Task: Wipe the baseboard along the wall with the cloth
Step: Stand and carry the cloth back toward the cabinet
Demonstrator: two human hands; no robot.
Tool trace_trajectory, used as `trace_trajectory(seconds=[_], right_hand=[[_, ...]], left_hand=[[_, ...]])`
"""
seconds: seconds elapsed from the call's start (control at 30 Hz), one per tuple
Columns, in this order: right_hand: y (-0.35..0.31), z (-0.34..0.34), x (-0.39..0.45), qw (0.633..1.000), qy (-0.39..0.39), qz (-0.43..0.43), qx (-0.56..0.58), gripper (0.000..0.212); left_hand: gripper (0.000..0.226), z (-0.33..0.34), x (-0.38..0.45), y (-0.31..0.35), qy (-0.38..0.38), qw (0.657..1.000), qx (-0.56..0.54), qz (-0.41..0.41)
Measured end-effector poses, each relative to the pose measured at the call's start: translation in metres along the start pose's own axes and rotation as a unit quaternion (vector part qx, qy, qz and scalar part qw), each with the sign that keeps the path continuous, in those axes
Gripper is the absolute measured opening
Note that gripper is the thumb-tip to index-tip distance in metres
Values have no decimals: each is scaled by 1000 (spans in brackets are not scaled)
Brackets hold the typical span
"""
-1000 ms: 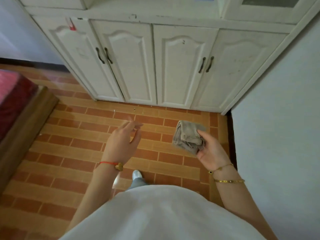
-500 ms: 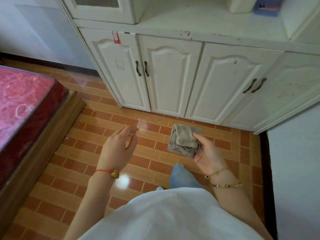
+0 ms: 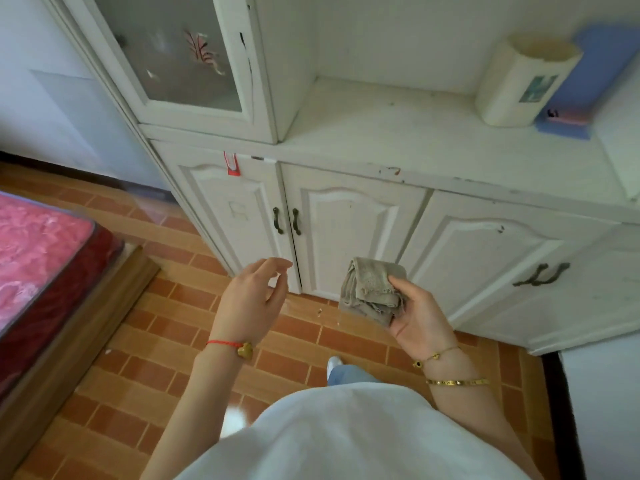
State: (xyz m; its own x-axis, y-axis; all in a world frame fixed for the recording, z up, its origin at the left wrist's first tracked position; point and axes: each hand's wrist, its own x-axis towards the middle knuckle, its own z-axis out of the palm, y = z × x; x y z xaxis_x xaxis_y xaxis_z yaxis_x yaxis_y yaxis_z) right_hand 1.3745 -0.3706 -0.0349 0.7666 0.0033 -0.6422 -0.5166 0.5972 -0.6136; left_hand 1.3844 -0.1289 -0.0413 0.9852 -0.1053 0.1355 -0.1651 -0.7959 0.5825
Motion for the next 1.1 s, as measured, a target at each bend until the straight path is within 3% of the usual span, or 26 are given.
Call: trace_trajectory(seconds=[0.3,0.5,0.7,0.87,0.97,1.1], right_hand=[[-118,83,113,999,-22,-45,-8,27],[-154,118,174,997,6,-69,15,38],[-178,142,224,993,46,-89,60,30],[-204,166,257,989,59,-123,60,31],[-222,179,279,987,49,-141,53,32],[-256,200,319,988,23,-143,52,26]], left_hand=[[24,-4,177,-5,26,999,-7,43],[25,17,290,-18,11,993,2,120],[28,45,382,-33,-12,988,16,154],[44,73,415,-54,-48,986,49,154],[26,85,418,-60,-10,987,37,153],[26,91,421,-64,21,985,20,170]])
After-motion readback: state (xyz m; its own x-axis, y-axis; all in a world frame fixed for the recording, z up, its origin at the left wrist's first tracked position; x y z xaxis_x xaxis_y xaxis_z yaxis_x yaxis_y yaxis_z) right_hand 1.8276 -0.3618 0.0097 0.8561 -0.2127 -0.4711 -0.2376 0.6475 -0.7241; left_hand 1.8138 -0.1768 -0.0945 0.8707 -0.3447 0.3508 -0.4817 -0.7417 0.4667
